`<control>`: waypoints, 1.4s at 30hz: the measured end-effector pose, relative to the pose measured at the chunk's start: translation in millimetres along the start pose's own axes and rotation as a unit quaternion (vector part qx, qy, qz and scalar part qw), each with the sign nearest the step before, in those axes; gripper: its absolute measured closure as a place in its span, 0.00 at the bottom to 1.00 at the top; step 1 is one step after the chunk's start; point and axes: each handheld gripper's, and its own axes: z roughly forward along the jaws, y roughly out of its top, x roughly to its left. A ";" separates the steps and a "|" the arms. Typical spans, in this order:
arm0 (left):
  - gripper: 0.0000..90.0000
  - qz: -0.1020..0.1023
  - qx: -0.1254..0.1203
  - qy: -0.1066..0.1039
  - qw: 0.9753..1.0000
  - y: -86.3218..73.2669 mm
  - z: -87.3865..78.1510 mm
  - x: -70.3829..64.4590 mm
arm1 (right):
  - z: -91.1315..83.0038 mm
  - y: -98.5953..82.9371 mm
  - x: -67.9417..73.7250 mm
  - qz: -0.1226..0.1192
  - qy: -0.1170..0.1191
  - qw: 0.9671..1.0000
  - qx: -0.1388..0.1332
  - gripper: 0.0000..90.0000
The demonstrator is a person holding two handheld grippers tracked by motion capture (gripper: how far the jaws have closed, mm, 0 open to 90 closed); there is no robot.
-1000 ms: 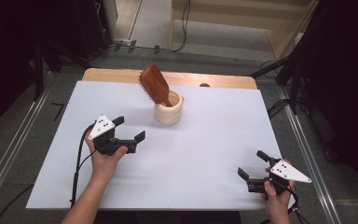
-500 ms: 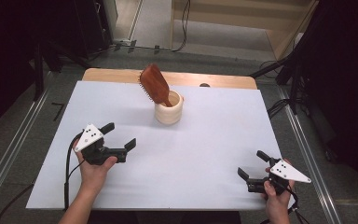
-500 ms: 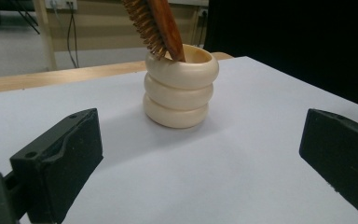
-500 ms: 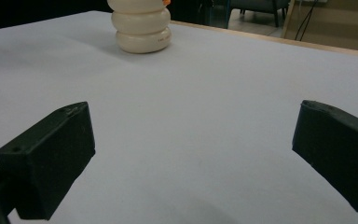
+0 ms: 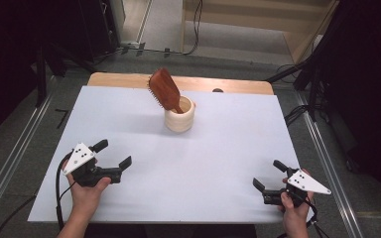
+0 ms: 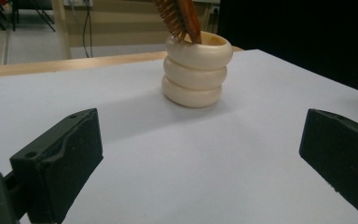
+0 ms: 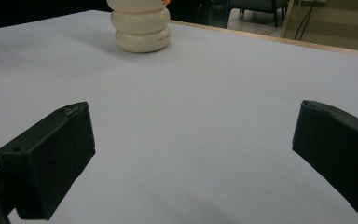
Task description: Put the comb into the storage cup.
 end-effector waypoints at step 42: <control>0.00 0.014 0.029 0.050 0.998 -30.4 -74.4 27.9 | -0.5 -0.3 -1.5 0.007 -0.002 1.000 -0.001 0.00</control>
